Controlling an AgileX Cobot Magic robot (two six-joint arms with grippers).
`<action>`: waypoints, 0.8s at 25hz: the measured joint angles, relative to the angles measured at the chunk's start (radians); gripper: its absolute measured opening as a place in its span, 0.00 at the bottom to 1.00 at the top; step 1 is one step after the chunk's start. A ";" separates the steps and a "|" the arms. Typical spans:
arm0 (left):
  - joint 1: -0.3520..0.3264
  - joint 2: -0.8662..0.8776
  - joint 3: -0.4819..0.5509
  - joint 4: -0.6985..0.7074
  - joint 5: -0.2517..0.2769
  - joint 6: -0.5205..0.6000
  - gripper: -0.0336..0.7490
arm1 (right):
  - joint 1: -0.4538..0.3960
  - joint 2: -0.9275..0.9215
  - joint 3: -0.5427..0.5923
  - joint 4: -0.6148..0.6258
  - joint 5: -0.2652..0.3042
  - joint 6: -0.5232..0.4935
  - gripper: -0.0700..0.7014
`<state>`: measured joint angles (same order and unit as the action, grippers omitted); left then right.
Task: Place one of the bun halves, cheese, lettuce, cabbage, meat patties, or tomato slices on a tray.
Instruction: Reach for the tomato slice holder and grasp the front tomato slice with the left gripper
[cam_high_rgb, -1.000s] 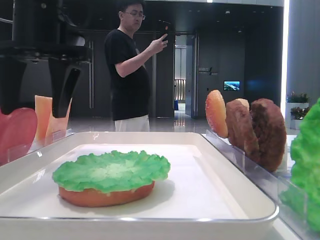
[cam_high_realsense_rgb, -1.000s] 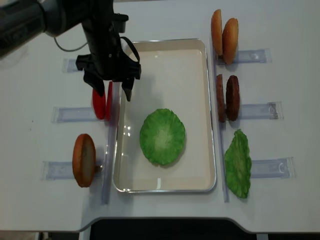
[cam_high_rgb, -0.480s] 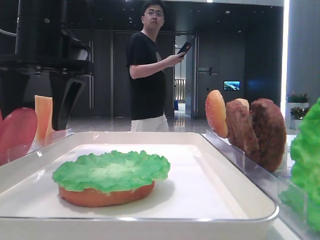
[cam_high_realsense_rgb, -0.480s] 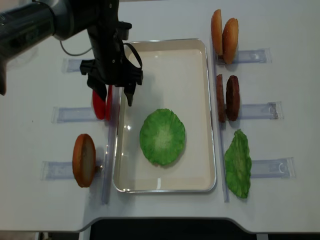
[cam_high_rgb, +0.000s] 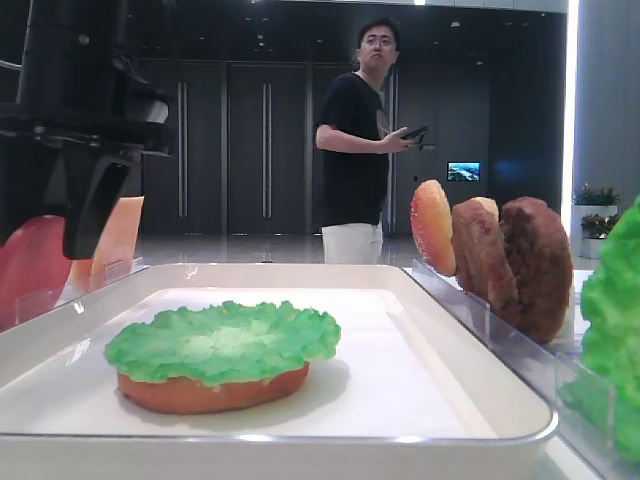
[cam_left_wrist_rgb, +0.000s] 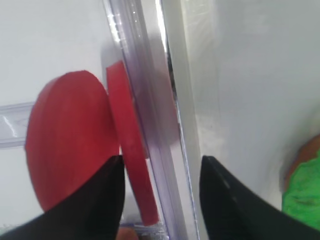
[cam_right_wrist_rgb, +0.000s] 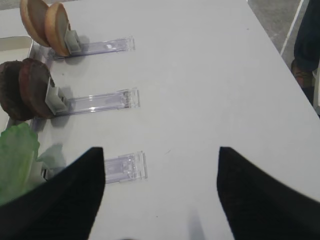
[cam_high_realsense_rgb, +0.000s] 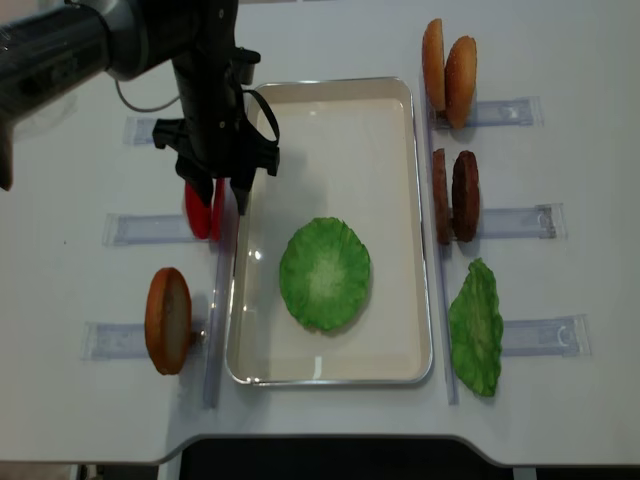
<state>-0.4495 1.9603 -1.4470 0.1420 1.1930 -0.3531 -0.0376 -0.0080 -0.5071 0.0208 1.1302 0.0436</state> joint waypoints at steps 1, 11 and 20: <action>0.000 0.000 0.000 0.001 0.001 0.000 0.52 | 0.000 0.000 0.000 0.000 0.000 0.000 0.68; 0.000 0.000 0.000 0.021 0.011 0.000 0.23 | 0.000 0.000 0.000 0.000 0.000 0.000 0.68; 0.000 0.000 -0.002 0.057 0.023 0.000 0.11 | 0.000 0.000 0.000 0.000 0.000 0.000 0.68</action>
<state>-0.4495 1.9603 -1.4489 0.1986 1.2161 -0.3529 -0.0376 -0.0080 -0.5071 0.0208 1.1302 0.0436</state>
